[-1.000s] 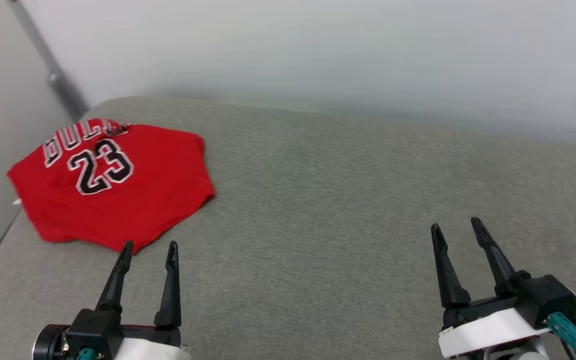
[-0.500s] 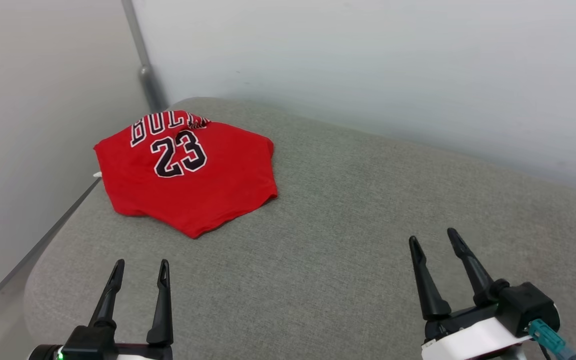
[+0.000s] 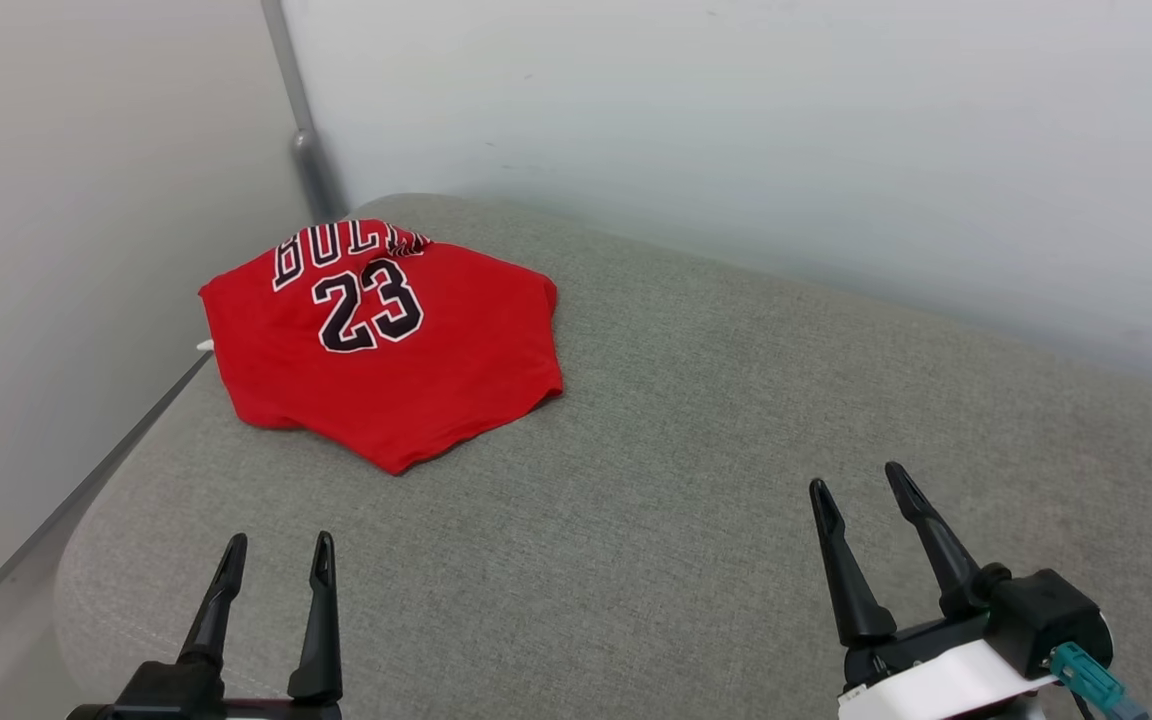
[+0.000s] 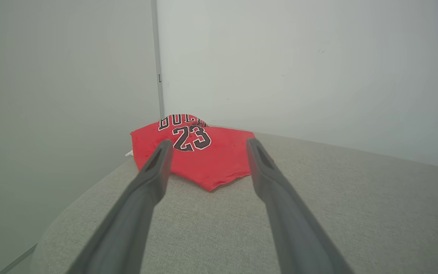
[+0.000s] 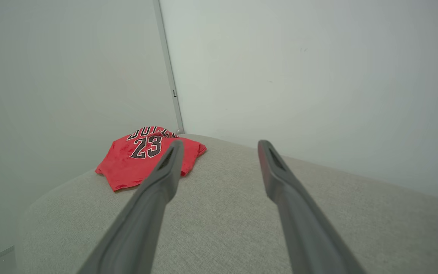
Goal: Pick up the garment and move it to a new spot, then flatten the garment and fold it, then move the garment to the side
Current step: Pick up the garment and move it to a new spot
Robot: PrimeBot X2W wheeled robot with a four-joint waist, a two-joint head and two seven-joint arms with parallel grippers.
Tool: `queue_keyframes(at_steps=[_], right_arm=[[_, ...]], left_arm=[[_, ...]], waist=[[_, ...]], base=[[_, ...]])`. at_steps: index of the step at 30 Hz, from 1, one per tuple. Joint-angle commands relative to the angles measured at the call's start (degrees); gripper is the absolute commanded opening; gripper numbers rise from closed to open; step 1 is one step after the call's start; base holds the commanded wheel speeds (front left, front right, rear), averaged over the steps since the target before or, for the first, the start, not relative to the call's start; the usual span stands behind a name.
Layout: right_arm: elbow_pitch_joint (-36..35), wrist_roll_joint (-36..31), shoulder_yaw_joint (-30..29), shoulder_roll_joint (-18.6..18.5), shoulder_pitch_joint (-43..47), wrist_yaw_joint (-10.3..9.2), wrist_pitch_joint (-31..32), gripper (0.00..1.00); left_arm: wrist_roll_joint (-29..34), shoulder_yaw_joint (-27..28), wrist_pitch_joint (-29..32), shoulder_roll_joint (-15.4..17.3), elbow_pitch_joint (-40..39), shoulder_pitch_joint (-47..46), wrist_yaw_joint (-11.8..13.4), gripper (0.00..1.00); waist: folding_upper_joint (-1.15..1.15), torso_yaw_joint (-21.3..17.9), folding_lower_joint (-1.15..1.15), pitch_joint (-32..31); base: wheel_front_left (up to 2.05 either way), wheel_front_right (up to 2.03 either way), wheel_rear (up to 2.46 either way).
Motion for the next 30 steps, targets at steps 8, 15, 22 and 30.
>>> queue_keyframes(at_steps=[8, 15, 22, 30], right_arm=[[-0.59, -1.24, 0.02, 0.08, -1.25, -0.02, -0.12, 1.0], [-3.11, -5.58, -1.56, 0.06, -4.68, -0.02, -0.11, 1.0], [-8.55, -11.78, -4.42, 0.01, -6.76, -0.02, -0.11, 1.0], [-14.97, -15.49, -7.03, 0.04, -8.23, -0.02, -0.12, 1.0]], left_arm=[[-1.95, 0.82, -0.16, -0.07, -0.12, -1.65, 0.35, 1.0], [-4.26, 0.56, -0.15, 1.84, 4.45, -8.85, -1.21, 1.0], [-14.94, -6.37, 3.6, 14.13, 13.77, -22.85, -1.29, 1.0], [-35.99, -10.43, 23.67, 31.59, 19.53, -40.58, -1.31, 1.0]], waist=[[0.0, -1.96, 0.0, 3.01], [0.0, -5.34, 0.0, 11.72], [0.0, -8.4, 0.0, 21.97], [0.0, -12.5, 0.0, 31.53]], base=[[0.0, 0.0, 0.0], [0.0, 0.0, 0.0], [0.0, 0.0, 0.0], [0.0, 0.0, 0.0]])
